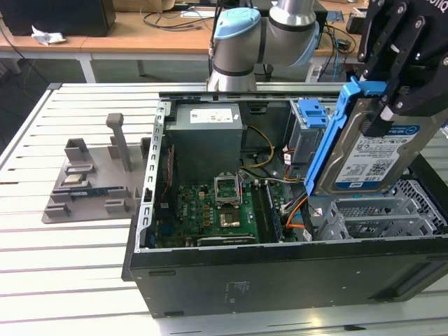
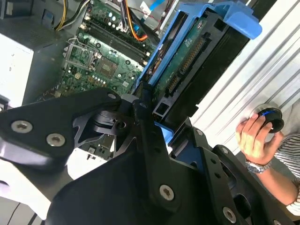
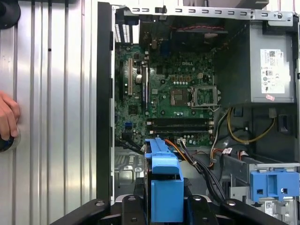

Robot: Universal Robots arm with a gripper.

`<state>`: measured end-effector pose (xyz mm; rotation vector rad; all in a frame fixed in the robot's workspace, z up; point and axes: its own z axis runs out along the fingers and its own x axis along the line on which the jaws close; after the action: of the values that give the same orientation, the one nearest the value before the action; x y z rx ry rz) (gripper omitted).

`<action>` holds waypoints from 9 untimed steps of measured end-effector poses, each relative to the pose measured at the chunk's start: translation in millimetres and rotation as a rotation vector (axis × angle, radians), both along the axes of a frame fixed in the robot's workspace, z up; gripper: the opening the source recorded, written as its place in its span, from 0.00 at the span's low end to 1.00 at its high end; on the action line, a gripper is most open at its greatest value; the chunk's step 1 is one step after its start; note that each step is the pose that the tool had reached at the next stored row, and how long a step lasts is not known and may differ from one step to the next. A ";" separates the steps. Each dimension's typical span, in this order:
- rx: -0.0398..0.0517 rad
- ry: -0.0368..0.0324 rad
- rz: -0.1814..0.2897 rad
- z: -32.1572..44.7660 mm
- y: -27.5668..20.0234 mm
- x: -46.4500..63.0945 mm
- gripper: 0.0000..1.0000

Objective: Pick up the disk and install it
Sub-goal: 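Pick up the disk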

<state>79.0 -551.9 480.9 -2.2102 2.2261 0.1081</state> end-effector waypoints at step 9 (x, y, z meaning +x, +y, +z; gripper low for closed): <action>0.0000 0.0004 -0.005 -4.6 0.0 28.6 0.37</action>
<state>107.6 -551.9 476.2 -2.2044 2.2320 0.1085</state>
